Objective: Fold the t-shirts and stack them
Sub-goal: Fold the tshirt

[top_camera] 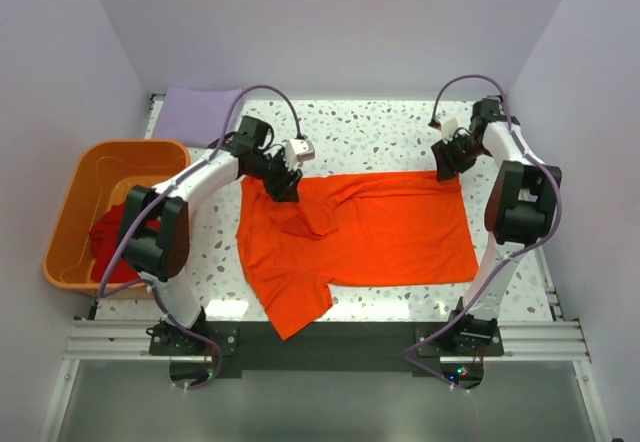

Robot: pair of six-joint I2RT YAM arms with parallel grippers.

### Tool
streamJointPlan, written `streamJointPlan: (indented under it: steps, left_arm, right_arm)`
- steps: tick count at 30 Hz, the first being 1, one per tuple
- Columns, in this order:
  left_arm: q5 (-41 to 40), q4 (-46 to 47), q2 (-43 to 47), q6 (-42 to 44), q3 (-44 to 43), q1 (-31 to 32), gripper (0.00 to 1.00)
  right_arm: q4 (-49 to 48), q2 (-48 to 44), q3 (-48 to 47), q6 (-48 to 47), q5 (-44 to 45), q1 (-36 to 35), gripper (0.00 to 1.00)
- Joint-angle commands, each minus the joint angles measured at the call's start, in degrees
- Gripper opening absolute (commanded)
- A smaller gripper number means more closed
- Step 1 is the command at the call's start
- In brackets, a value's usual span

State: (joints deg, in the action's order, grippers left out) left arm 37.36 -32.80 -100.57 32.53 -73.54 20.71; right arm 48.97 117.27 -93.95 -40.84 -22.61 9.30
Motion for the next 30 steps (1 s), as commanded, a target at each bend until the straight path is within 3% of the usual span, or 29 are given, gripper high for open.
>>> streamJointPlan:
  steps: [1,8,15,18,20,25,30]
  left_arm:
    - [5.0,-4.7,-2.6,2.3,-2.7,0.1,0.56]
    - [7.0,-8.6,-4.8,6.0,-1.2,0.8,0.61]
    - [4.2,-6.3,-3.7,6.9,2.3,1.7,0.58]
    - [3.2,-6.1,-3.5,7.5,2.9,2.0,0.51]
    - [2.7,-6.1,-3.4,8.2,3.1,2.0,0.40]
    - [2.6,-8.9,-0.9,12.4,3.4,2.0,0.02]
    - [1.4,-11.3,4.3,15.7,5.1,1.4,0.00]
  right_arm:
    - [1.5,1.1,0.4,-3.9,2.4,-1.4,0.50]
    - [3.6,3.0,-0.6,-7.5,4.4,-1.7,0.51]
    - [6.4,1.2,0.3,-12.5,6.3,-1.7,0.47]
    - [6.4,0.4,1.2,-14.1,7.7,-1.7,0.43]
    - [5.7,0.2,1.9,-14.9,8.4,-1.7,0.40]
    - [5.9,0.1,1.2,-15.9,8.6,-1.7,0.25]
    - [7.0,-1.1,1.0,-18.3,8.2,-1.7,0.08]
